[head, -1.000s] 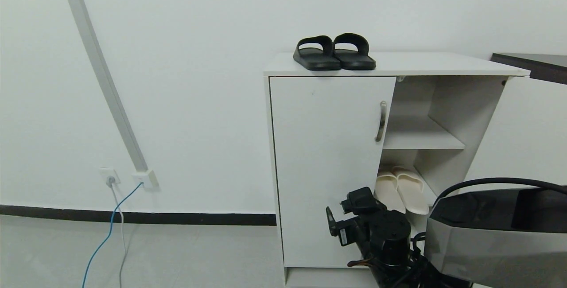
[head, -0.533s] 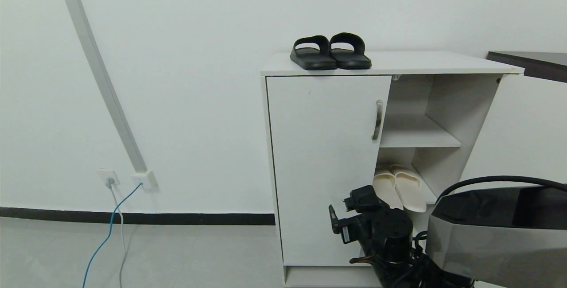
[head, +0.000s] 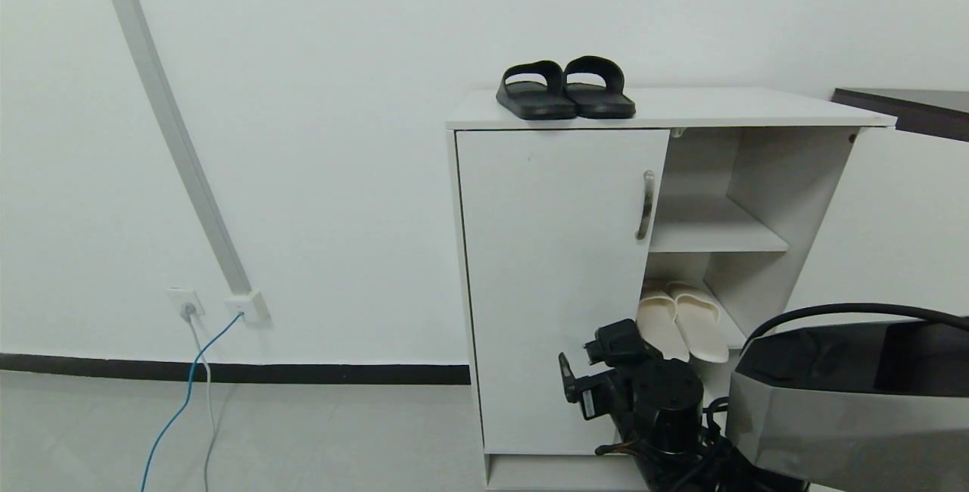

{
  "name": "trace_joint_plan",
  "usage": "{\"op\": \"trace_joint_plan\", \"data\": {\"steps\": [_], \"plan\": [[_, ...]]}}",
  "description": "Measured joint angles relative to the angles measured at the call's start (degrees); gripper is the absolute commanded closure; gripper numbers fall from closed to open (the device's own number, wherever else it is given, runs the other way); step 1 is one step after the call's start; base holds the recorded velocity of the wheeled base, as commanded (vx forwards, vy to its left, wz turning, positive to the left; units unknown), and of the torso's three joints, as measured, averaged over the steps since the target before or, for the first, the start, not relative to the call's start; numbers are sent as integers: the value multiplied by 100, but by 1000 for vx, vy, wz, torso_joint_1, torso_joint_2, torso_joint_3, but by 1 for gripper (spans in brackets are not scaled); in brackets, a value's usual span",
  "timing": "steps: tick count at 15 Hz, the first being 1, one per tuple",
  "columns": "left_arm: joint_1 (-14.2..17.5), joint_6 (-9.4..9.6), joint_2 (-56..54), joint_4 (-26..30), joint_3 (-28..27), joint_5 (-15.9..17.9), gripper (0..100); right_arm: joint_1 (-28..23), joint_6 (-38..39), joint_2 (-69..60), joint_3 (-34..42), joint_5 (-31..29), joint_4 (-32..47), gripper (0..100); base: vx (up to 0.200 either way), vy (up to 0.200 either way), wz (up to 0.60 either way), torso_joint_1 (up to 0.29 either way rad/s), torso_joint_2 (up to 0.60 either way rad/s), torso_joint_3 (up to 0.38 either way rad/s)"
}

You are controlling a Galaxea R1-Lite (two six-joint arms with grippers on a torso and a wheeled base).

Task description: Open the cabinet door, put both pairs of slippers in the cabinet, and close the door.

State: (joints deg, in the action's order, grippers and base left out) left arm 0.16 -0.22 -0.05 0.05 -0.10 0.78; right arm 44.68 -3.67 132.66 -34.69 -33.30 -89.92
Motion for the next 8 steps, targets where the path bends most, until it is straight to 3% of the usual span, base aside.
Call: {"op": "trace_joint_plan", "data": {"steps": [8], "plan": [[2,-2,0,-5,0,0,100,-6,1,0,18,0,-2,0,0,0,0,86,-400,-317]]}}
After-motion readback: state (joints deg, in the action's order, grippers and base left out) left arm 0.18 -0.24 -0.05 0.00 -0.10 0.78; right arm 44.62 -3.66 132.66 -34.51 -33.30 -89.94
